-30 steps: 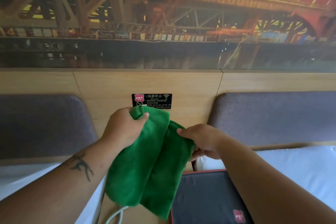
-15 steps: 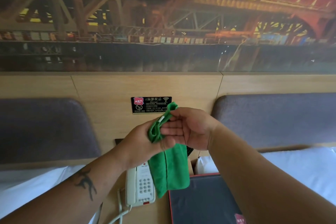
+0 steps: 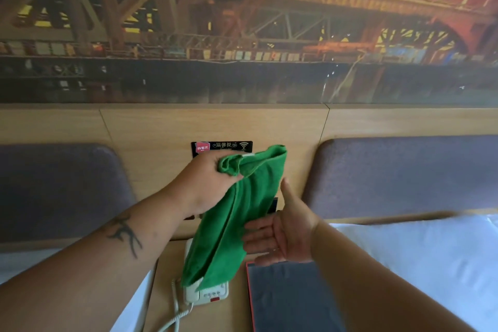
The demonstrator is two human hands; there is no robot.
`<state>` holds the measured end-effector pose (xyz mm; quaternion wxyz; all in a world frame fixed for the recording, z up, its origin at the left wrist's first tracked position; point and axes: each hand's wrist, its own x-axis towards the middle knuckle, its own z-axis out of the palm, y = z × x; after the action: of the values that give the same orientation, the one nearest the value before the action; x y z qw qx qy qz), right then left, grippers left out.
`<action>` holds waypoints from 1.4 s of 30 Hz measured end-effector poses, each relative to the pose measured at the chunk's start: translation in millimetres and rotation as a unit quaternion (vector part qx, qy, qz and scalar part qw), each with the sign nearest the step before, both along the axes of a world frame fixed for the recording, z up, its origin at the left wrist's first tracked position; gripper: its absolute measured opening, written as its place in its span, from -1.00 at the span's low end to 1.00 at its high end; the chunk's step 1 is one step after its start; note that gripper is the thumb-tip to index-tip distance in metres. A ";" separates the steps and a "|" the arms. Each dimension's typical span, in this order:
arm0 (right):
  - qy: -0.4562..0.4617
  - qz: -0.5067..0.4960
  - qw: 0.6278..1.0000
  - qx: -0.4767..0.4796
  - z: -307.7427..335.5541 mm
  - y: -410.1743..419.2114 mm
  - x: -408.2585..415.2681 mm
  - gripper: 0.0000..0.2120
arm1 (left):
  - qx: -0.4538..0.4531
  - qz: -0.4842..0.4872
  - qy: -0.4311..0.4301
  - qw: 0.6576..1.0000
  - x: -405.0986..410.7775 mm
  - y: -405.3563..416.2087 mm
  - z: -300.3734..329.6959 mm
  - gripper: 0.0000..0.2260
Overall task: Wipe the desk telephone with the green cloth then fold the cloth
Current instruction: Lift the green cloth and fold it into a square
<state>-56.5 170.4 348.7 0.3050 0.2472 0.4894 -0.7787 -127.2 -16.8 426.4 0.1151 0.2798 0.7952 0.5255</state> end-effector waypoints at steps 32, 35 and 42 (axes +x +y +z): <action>0.297 0.033 0.948 0.113 74.5 -0.2 -33.0 -0.61 | 0.060 -0.026 -0.303 0.951 -34.5 -41.1 -9.6 -0.53; 0.317 -0.011 0.907 0.278 77.0 -0.8 -34.7 -0.69 | 0.088 0.030 -0.273 0.957 -38.7 -37.0 -10.3 -0.60; 0.410 -0.061 0.674 0.612 65.9 0.3 -36.7 -0.45 | 0.053 0.114 -0.160 0.979 -45.1 -32.8 -13.9 -0.71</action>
<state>-93.2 170.7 414.6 -0.1941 0.0642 0.9160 -0.3453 -172.3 -49.7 412.5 0.1657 0.1050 0.7643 0.6143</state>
